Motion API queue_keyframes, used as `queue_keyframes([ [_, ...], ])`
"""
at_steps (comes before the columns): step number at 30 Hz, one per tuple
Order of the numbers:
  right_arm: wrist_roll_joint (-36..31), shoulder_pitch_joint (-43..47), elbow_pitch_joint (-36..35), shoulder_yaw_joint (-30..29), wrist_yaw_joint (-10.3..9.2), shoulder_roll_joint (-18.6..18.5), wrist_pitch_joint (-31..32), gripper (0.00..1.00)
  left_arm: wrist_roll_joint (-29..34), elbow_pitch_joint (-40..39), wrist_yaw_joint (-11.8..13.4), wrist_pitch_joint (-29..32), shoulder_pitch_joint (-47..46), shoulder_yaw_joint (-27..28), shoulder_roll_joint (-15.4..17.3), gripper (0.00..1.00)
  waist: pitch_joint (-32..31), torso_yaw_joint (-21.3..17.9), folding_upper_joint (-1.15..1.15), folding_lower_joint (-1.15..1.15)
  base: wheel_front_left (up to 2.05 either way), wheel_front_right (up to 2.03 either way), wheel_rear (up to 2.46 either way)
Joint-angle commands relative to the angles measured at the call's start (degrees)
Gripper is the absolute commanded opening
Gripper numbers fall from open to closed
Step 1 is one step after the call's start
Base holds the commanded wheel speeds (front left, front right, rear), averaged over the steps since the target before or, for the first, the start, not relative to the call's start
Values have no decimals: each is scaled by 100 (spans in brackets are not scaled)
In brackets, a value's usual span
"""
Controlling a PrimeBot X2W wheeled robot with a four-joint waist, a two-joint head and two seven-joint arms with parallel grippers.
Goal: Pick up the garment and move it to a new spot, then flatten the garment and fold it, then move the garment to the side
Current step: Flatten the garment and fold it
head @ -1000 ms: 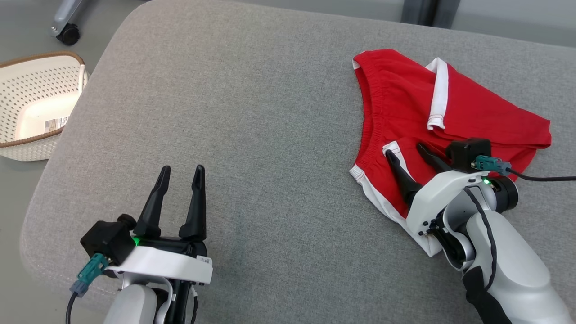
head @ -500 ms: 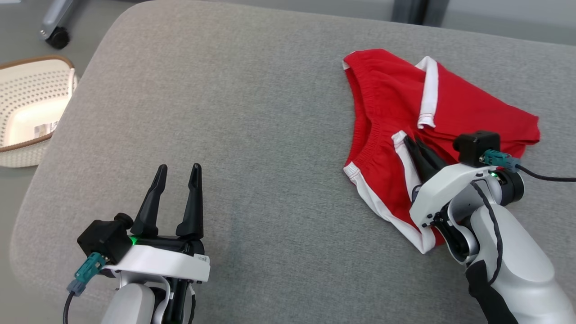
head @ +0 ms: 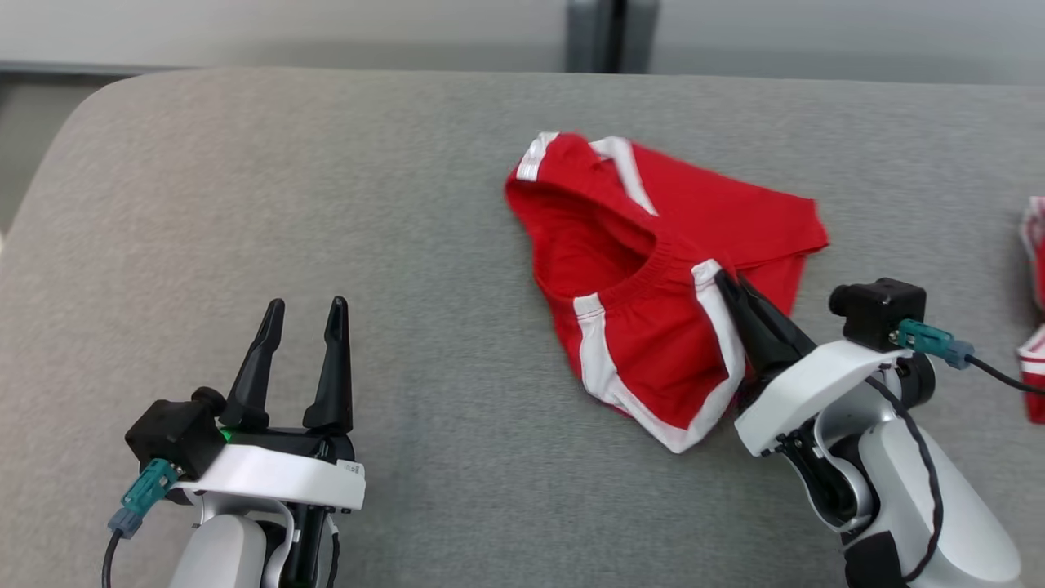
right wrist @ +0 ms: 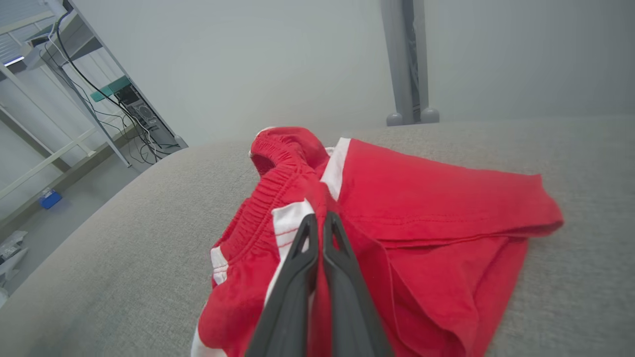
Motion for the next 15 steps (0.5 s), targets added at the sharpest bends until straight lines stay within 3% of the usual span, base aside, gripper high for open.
queue_keyframes([
  [1, 70, 99, -109, -21, 1, -46, 41, 0, 55, 20, -36, -16, -81, 22, 22, 100, -164, -284, 0, 0, 0, 0, 0],
  [7, 285, 288, -368, -90, 2, 60, 154, 0, 83, 58, -61, -16, -9, 75, 22, 100, -299, -551, 0, 0, 0, 0, 0],
  [15, 261, 389, -486, -88, 2, 80, 232, 0, 88, 68, -81, -16, 58, 63, 20, 100, -389, -602, 0, 0, 0, 0, 0],
])
